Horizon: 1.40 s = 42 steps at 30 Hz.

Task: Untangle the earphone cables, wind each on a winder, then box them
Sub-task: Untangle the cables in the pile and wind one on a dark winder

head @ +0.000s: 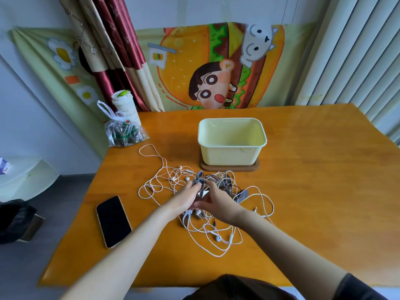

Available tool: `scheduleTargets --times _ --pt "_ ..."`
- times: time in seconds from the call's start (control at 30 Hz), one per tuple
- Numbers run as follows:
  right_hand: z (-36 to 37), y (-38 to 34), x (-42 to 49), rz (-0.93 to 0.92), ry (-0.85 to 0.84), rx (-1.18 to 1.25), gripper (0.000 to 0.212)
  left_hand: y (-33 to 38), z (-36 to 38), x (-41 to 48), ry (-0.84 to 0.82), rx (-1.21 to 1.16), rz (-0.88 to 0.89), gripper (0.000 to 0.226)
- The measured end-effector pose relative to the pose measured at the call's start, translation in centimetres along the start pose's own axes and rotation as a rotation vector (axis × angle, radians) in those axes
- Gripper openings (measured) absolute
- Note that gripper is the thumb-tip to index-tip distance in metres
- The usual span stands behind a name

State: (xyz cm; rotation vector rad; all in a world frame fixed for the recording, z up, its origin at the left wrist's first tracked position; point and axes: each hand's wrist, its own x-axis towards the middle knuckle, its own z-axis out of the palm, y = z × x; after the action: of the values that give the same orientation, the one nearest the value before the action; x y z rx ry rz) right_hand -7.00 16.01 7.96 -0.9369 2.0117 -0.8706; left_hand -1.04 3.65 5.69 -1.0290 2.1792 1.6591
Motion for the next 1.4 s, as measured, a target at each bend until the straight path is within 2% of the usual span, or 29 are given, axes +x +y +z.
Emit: scheduleTargets --times 0.1,0.17,0.23,0.4,0.47,0.63,0.73,0.93,1.1,1.2,1.33,1.4 --pt "0.8 0.2 0.2 0.058 -0.003 0.116 0.051 0.0 0.2 -0.5 0.007 -0.003 0.018 0.053" --pt "1.4 0.1 0.2 0.060 -0.058 0.132 0.026 -0.3 0.4 -0.5 0.023 -0.026 0.026 0.057" --pt "2.0 0.2 0.3 0.050 -0.090 0.145 0.015 -0.3 0.5 -0.5 0.032 -0.044 0.051 0.046" --pt "2.7 1.0 1.0 0.135 0.010 0.130 0.022 -0.1 0.7 -1.0 0.061 -0.038 0.079 0.040" --pt "2.6 1.1 1.2 0.161 -0.004 0.148 0.020 -0.3 0.7 -0.9 0.069 -0.032 0.081 0.038" --pt "1.5 1.3 1.0 0.212 -0.099 -0.045 0.029 -0.9 0.9 -1.0 0.096 -0.012 0.104 0.033" --pt "0.6 1.6 0.4 0.240 -0.091 0.065 0.029 -1.1 0.8 -1.1 0.153 -0.049 0.115 0.020" --pt "-1.8 2.8 1.0 0.244 0.140 -0.041 0.019 -2.0 0.6 -1.0 0.262 -0.047 0.071 0.016" --pt "-3.5 1.4 1.5 0.091 0.362 -0.030 0.019 -2.2 1.6 -0.9 0.154 -0.137 0.004 0.023" --pt "-3.4 0.0 1.9 -0.003 0.401 0.099 0.015 -1.4 3.1 -1.4 0.122 -0.136 0.015 0.004" --pt "-1.9 0.4 1.9 0.009 0.304 0.018 0.029 -0.8 4.3 -1.1 0.086 -0.209 0.023 0.033" --pt "-1.5 1.1 1.8 0.042 0.276 -0.035 0.032 -0.4 4.6 -1.1 0.099 -0.255 0.010 0.029"
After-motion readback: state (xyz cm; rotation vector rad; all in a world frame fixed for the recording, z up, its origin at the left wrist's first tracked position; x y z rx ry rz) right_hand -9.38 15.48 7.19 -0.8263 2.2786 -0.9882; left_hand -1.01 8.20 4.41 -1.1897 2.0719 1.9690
